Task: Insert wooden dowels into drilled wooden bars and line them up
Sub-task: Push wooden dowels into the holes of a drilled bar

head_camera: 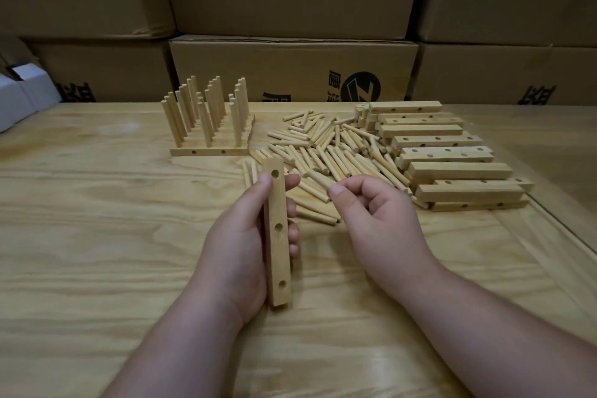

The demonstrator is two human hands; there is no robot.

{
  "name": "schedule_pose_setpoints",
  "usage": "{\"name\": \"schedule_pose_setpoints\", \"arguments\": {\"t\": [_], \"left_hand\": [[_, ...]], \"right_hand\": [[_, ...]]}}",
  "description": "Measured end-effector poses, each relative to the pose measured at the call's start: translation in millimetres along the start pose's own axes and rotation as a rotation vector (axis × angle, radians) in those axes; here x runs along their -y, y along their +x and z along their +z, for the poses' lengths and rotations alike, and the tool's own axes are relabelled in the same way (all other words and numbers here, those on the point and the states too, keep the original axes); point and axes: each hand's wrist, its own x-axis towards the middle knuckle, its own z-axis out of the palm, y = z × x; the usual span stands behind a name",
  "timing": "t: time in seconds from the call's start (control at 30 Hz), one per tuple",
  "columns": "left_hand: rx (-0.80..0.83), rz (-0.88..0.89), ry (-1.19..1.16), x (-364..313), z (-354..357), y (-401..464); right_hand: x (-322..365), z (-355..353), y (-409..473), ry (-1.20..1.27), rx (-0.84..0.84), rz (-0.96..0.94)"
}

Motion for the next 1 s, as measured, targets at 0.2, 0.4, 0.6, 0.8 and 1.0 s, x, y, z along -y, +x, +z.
{"name": "schedule_pose_setpoints", "arguments": {"t": [0.2, 0.4, 0.6, 0.8, 1.0], "left_hand": [[-0.109, 0.089, 0.224, -12, -20, 2], [-0.113, 0.048, 0.321, -9, -14, 1], [-0.079, 0.072, 0.324, -6, -13, 0], [-0.13, 0.029, 0.242, -5, -14, 3], [-0.06, -0.039, 0.316, -9, -18, 7]], "right_hand": [[-1, 1, -2, -0.04, 0.073, 0.0], [-1, -1, -2, -0.091, 0.134, -0.017], [-2, 1, -3, -0.128, 0.146, 0.015], [-2, 1, 0, -0.127, 0.132, 0.061], [-3, 1, 2, -0.087, 0.114, 0.068]]}}
